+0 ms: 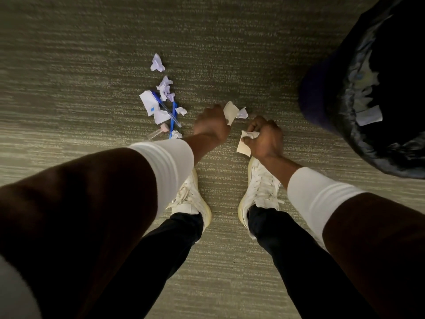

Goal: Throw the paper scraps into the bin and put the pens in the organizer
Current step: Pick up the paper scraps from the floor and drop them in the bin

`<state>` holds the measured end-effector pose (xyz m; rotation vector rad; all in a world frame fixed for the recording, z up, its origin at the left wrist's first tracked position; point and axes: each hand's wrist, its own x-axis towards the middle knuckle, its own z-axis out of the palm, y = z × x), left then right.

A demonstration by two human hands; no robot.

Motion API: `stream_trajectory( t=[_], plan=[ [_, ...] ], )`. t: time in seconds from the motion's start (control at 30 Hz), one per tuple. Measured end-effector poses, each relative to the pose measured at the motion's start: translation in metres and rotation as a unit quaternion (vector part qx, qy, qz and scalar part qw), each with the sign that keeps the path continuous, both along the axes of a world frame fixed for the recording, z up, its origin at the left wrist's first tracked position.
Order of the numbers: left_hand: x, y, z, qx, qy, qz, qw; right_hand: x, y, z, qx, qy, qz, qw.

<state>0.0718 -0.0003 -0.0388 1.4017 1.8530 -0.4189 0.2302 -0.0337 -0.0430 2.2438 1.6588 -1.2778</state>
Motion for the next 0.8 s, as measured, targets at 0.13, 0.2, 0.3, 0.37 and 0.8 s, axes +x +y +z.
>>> stream_trajectory(
  t=[0.13,0.2,0.3,0.37,0.8],
  plan=[
    [0.000,-0.013,0.040,0.028,-0.022,0.023,0.999,0.006,-0.012,0.045,0.001,0.021,-0.024,1.000],
    [0.003,-0.019,0.064,0.053,-0.049,0.037,0.997,0.007,-0.018,0.075,0.019,0.032,-0.029,0.999],
    [0.009,-0.027,0.102,0.090,-0.081,0.048,0.992,0.009,-0.023,0.122,0.041,0.044,-0.025,0.998],
    [0.016,-0.030,0.128,0.110,-0.091,0.061,0.988,0.013,-0.024,0.152,0.051,0.044,-0.020,0.998],
    [0.117,0.019,0.264,0.213,-0.163,0.100,0.958,0.097,0.011,0.271,0.174,0.000,-0.088,0.981]
  ],
)
